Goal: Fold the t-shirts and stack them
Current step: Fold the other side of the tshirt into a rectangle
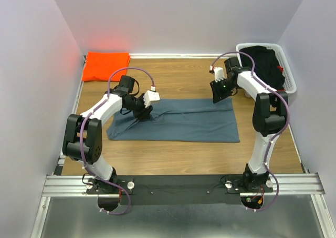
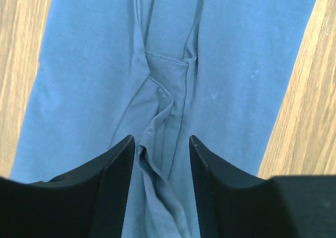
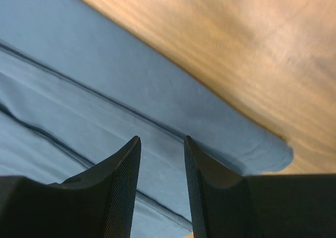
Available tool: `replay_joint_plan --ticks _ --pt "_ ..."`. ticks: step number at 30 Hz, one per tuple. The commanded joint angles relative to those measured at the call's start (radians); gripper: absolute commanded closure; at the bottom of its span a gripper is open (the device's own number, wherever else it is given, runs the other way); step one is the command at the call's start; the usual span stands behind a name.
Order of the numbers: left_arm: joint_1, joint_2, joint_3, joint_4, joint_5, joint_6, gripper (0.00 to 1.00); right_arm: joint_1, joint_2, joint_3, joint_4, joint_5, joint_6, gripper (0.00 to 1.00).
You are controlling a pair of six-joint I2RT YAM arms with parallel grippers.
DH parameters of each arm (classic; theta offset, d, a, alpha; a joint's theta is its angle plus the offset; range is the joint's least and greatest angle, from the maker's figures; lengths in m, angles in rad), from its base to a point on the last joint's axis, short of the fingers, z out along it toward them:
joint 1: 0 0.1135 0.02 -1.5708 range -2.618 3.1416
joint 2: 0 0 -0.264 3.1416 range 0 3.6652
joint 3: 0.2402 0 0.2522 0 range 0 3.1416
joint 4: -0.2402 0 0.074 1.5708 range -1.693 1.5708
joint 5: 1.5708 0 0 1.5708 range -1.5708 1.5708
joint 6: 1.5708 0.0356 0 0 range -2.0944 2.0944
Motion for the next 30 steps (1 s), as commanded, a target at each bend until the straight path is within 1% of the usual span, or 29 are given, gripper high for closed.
replay_joint_plan --ticks 1,3,4,10,12,13,16,18,20,21,22,26,30 --pt "-0.016 0.013 -0.021 0.015 -0.020 -0.009 0.55 -0.009 0.021 -0.038 -0.041 0.051 -0.048 0.54" --pt "-0.025 0.013 -0.025 0.015 -0.023 -0.006 0.62 -0.009 0.015 -0.049 -0.045 0.054 -0.056 0.55" --pt "-0.028 0.010 -0.027 0.015 -0.026 -0.003 0.67 -0.009 0.006 -0.056 -0.050 0.057 -0.059 0.56" --pt "-0.049 0.013 -0.037 0.009 -0.029 0.002 0.69 -0.009 -0.033 -0.084 -0.113 0.060 -0.088 0.64" --pt "-0.055 0.010 -0.044 0.008 -0.031 0.006 0.71 -0.011 -0.047 -0.102 -0.134 0.063 -0.108 0.68" --pt "-0.062 0.004 -0.047 0.008 -0.036 0.012 0.74 -0.011 -0.051 -0.111 -0.154 0.063 -0.123 0.69" --pt "-0.078 -0.010 -0.060 0.009 -0.048 0.026 0.76 -0.012 -0.080 -0.124 -0.167 0.066 -0.131 0.72" --pt "-0.100 -0.013 -0.076 0.008 -0.065 0.039 0.80 -0.023 -0.080 -0.101 -0.165 0.043 -0.116 0.71" --pt "-0.126 -0.018 -0.097 0.006 -0.095 0.048 0.86 -0.029 -0.065 -0.035 -0.165 0.023 -0.082 0.71" --pt "-0.138 -0.018 -0.105 0.005 -0.109 0.060 0.87 -0.029 -0.047 0.006 -0.165 0.010 -0.074 0.71" --pt "-0.149 -0.019 -0.114 0.006 -0.141 0.068 0.88 -0.029 -0.033 0.029 -0.165 0.000 -0.057 0.71" --pt "-0.175 -0.015 -0.152 0.017 -0.187 0.079 0.90 -0.029 0.033 0.111 -0.163 -0.021 -0.022 0.70" --pt "-0.177 -0.002 -0.156 0.028 -0.203 0.074 0.91 -0.030 0.088 0.137 -0.163 -0.009 -0.011 0.70"
